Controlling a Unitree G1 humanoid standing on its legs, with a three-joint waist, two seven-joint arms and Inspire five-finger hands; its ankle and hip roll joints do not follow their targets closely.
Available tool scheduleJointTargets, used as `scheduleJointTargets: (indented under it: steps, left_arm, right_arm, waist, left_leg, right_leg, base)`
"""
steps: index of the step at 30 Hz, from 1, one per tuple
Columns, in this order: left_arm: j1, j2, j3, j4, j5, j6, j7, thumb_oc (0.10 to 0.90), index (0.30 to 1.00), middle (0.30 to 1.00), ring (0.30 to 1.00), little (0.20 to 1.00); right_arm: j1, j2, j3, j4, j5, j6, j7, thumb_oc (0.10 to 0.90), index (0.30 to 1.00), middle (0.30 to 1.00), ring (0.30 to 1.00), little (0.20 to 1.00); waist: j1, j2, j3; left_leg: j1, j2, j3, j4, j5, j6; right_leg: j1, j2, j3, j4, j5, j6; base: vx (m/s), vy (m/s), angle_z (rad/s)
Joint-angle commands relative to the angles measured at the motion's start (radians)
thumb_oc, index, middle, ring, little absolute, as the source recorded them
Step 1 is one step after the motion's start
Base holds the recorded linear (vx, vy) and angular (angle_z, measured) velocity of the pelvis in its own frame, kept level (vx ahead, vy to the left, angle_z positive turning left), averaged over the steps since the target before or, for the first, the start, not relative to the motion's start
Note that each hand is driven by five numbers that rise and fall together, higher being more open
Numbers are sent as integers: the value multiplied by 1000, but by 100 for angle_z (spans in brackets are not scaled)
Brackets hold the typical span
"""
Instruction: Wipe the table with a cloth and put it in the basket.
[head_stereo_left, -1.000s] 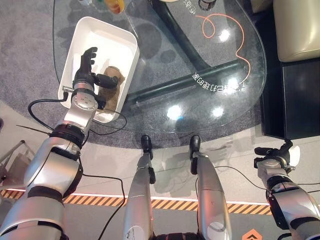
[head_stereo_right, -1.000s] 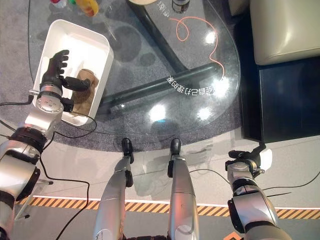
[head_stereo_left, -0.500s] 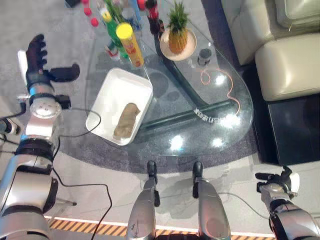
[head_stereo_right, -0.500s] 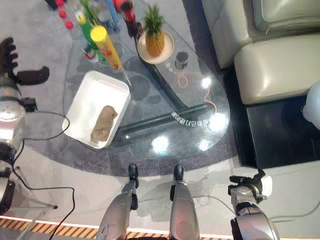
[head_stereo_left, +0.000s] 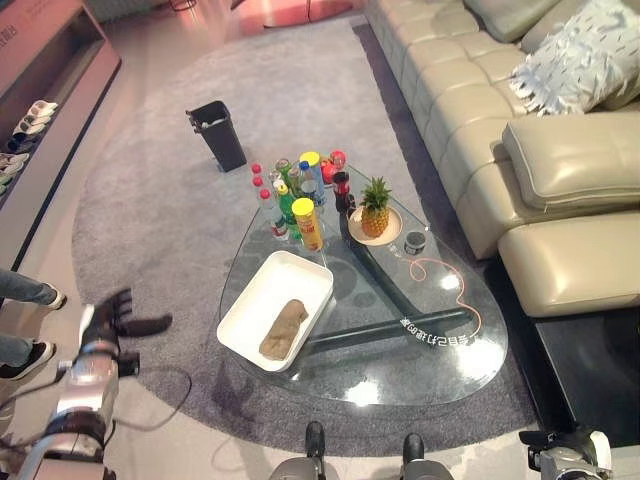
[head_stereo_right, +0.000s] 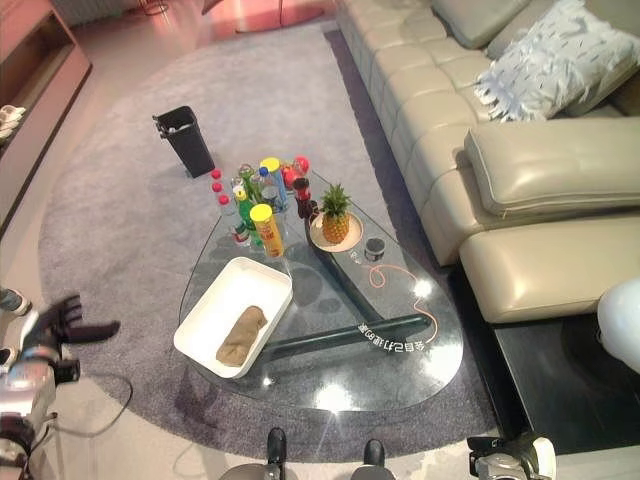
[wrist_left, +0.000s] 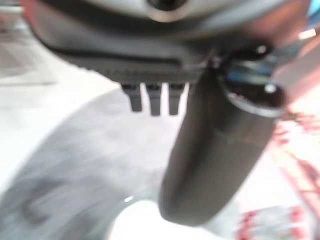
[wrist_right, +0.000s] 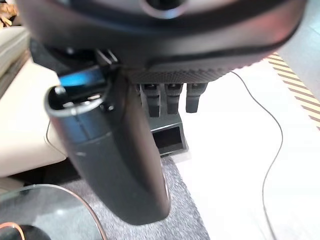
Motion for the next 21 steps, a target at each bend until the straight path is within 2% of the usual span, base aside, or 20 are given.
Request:
scheduleJointTargets:
  steps: [1,2,4,8,12,21]
  left_arm:
    - [-55,19,59,56,37,-27,-68,800,900,900,900,900]
    - [-55,19,59,56,37,-27,-68,800,900,900,900,900]
    - [-6,-44,47,152,80,-17,-113,800,900,900,900,900]
    - [28,-107,46,240,100,20,-160,800,900,900,900,900]
    - [59,-174,9,275,194,40,-210,800,900,900,900,900]
    - [83,-279,-86,276,245,73,-236,800,900,900,900,900]
  right_arm:
    - [13,-16,-10,39,-28,18,23,800,900,900,900,900]
    - [13,-16,-10,39,-28,18,23,800,900,900,900,900]
    - [14,-4,-5,66,-33,52,96,800,900,900,900,900]
    - [16,10,7,103,-70,105,199,800,900,900,900,900]
    - [22,34,26,115,-107,134,251,800,900,900,900,900]
    - [28,72,69,121,-225,171,336,800,900,900,900,900]
  waist:
    - [6,-32,-28]
    - [6,-32,-28]
    - [7,-41,-46]
    - [8,-51,-61]
    - [10,-62,-71]
    - [13,-76,-77]
  left_leg:
    - [43,-33,2,-1,-62,5]
    - [43,-33,2,-1,-62,5]
    - [63,-26,11,-1,-70,4]
    - [80,-18,24,-1,-77,3]
    - [95,-11,28,-1,-80,3]
    - [114,-2,35,-1,-90,5]
  right_leg:
    - [-35,-35,51,14,75,43]
    - [-35,-35,51,14,75,43]
    - [-12,-34,47,2,73,43]
    - [7,-35,41,-8,71,44]
    - [21,-32,38,-9,67,43]
    - [40,-30,30,-7,58,43]
  base:
    - [29,-2,8]
    - [44,-5,8]
    - [59,-9,9]
    - [43,-7,-2]
    - [29,-14,-1]
    - [16,-9,-5]
